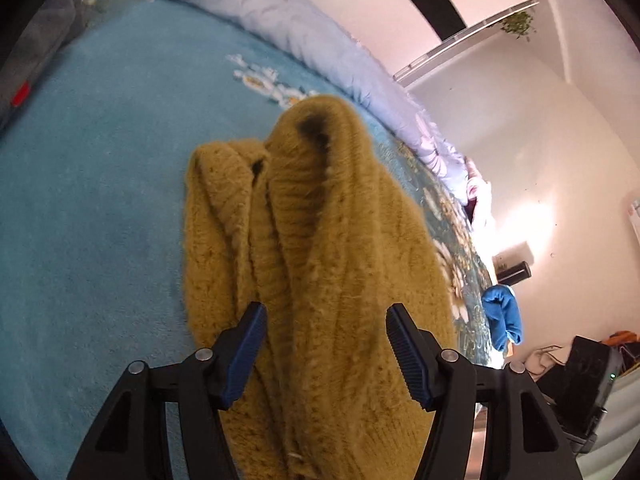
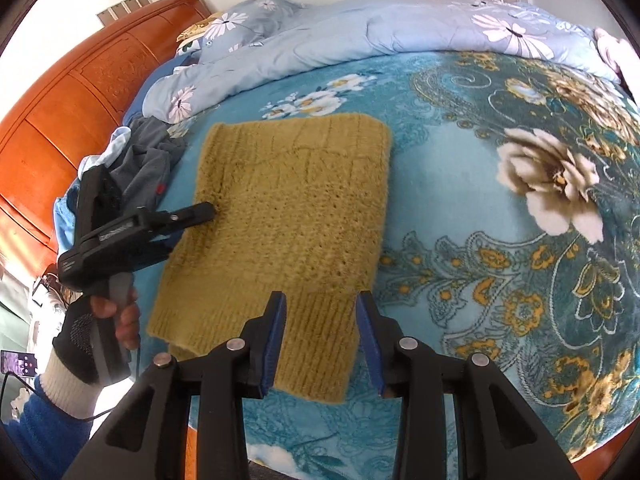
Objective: Fold clothes
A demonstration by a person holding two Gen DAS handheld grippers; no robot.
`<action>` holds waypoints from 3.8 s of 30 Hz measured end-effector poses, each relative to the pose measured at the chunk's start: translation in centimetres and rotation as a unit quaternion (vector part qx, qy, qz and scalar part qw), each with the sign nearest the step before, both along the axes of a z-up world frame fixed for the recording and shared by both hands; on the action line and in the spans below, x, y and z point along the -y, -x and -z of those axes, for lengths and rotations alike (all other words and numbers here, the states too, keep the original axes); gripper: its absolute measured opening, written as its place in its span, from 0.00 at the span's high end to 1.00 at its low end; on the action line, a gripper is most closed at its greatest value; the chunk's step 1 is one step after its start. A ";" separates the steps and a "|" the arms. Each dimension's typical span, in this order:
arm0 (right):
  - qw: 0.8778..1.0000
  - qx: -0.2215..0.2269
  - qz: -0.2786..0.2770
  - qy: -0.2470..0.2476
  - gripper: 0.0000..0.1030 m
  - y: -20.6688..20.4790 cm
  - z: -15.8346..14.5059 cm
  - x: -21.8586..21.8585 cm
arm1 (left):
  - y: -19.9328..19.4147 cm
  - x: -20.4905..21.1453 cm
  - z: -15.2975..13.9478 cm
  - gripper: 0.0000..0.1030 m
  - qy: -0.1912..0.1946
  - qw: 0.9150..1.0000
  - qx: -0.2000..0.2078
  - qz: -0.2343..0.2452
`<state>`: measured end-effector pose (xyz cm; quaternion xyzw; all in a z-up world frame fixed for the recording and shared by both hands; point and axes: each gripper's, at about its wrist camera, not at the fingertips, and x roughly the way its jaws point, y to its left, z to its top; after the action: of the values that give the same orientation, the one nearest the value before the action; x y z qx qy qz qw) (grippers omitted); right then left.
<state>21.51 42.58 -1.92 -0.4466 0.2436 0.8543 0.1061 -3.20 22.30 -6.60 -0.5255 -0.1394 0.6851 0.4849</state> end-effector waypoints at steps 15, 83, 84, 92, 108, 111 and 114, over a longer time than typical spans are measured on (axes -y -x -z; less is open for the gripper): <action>1.000 0.000 0.014 0.012 0.64 -0.5 0.7 -1.0 | -1.0 -0.3 0.7 0.76 -0.015 0.999 0.033 0.023; 0.982 -0.056 0.026 0.176 0.59 -1.1 6.3 -0.4 | 11.3 -1.6 4.3 0.37 -0.016 0.996 0.082 0.031; 0.981 -0.058 0.028 0.182 0.65 -1.2 6.3 -0.5 | 11.1 -1.4 4.4 0.45 -0.018 0.996 0.083 0.022; 0.983 -0.061 -0.011 0.173 0.74 -0.7 3.2 -2.6 | 8.2 0.3 2.6 0.68 -0.065 0.994 0.078 -0.040; 0.979 0.041 -0.138 0.141 0.74 2.2 2.8 -13.8 | -4.1 3.7 1.1 0.68 -0.047 0.993 0.042 -0.097; 0.978 0.030 -0.125 0.165 0.74 1.8 4.4 -14.6 | -3.5 3.6 2.1 0.67 -0.035 0.993 0.045 -0.100; 0.977 0.014 -0.109 0.184 0.72 1.1 5.4 -14.9 | -3.3 3.3 2.8 0.65 -0.018 0.995 0.039 -0.095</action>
<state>20.44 57.48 -7.34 -0.4943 0.3450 0.7949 -0.0687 0.13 19.02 -9.40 -0.5271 -0.2196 0.7049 0.4208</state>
